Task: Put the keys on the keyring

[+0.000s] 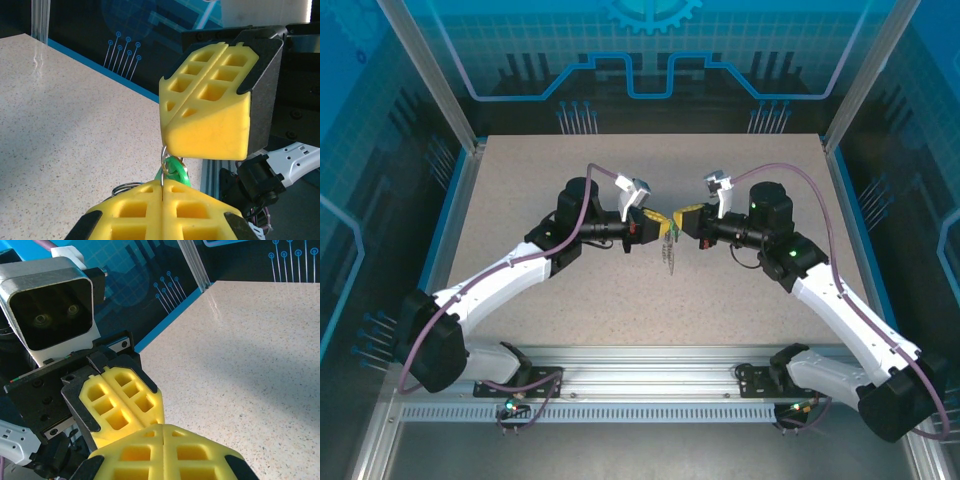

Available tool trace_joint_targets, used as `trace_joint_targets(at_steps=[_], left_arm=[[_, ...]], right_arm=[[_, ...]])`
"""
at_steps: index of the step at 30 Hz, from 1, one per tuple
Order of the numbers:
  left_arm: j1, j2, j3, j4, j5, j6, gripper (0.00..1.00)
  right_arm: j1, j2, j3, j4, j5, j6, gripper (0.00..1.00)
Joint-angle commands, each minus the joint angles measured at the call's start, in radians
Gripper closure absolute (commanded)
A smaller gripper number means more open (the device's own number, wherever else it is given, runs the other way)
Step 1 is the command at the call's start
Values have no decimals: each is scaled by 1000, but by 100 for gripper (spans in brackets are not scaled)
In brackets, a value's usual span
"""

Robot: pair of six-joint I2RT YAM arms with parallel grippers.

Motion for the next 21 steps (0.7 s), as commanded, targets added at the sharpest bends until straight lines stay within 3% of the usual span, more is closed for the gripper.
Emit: trace_joint_targets(at_steps=[1,21], left_arm=[[-10,-14,29,39,13,3,100],[-11,-15,23,68,9,-9,100]], right_arm=[[-21,-17,-28,-17,23,-13,100],[-51,-31,-57,7,-42,16,100]])
